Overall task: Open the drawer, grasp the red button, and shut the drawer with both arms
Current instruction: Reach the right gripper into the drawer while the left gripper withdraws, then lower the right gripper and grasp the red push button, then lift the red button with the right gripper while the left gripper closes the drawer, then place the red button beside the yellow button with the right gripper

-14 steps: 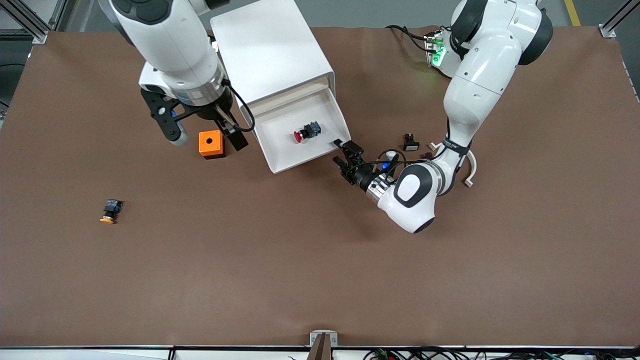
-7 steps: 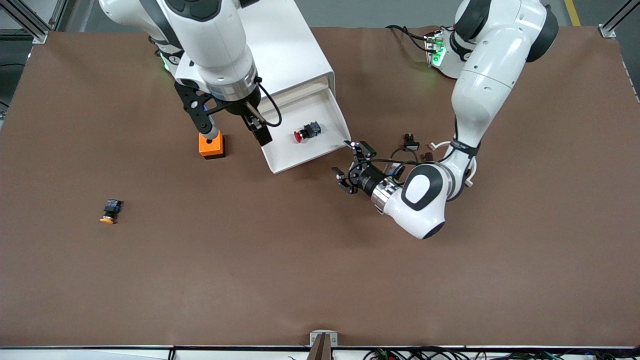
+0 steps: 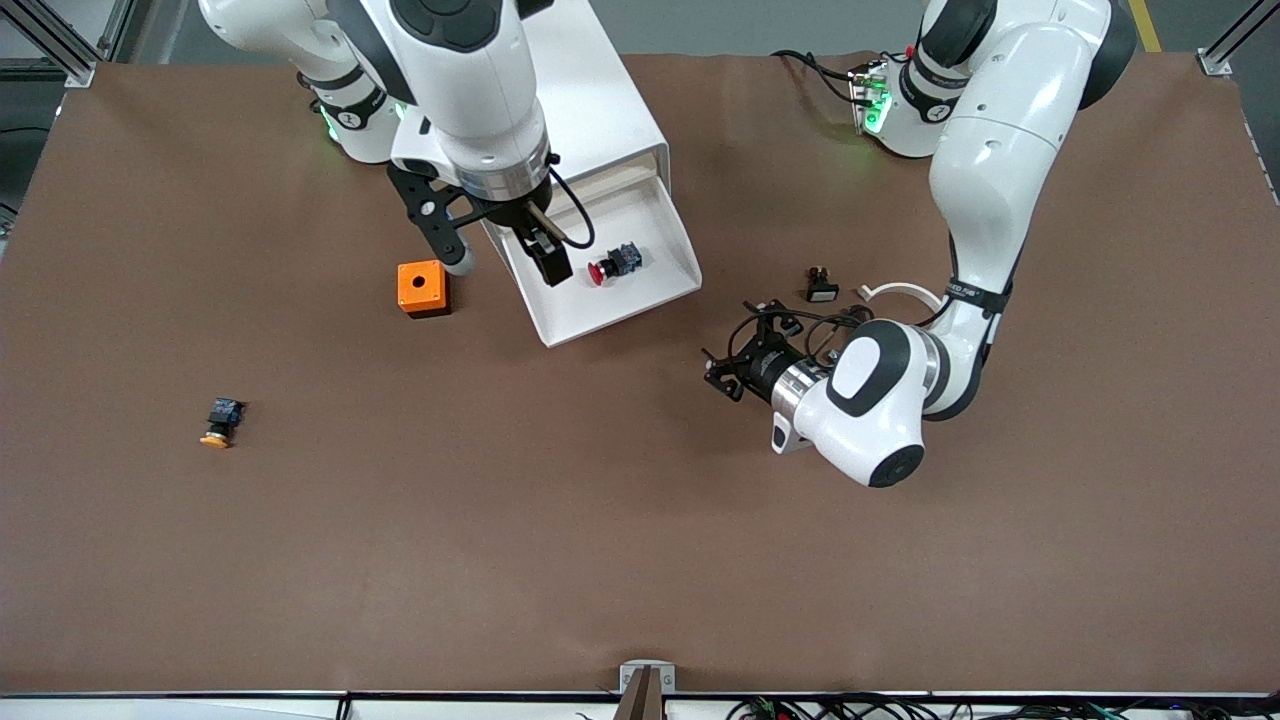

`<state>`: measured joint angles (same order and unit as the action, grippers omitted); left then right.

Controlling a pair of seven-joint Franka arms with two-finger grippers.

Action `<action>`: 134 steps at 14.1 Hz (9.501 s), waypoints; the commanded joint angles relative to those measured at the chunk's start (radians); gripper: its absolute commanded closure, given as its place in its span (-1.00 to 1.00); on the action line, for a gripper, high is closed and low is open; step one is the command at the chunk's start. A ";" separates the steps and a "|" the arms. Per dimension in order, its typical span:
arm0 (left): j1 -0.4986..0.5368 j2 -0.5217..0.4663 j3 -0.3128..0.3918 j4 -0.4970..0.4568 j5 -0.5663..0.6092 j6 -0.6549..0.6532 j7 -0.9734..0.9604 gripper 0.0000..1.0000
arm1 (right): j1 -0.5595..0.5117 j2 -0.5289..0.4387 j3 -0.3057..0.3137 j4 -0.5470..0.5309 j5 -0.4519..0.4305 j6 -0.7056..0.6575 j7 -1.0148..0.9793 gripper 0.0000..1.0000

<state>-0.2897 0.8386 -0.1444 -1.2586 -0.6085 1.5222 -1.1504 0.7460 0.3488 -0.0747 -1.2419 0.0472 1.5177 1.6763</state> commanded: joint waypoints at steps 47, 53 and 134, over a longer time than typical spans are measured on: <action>-0.189 -0.203 0.198 -0.056 0.440 0.480 0.144 -1.00 | 0.227 0.147 -0.010 -0.320 0.005 0.342 0.158 -1.00; -0.180 -0.203 0.198 -0.065 0.438 0.480 0.187 -1.00 | 0.228 0.156 -0.008 -0.320 0.009 0.341 0.160 -1.00; -0.661 -0.125 0.141 -0.085 0.270 0.477 0.150 -1.00 | -0.697 0.079 -0.019 -0.889 -0.086 1.079 -1.526 1.00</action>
<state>-0.9432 0.7125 -0.0001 -1.3456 -0.3172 1.9994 -1.0023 0.0884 0.3984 -0.1092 -2.1359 -0.0220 2.5628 0.1778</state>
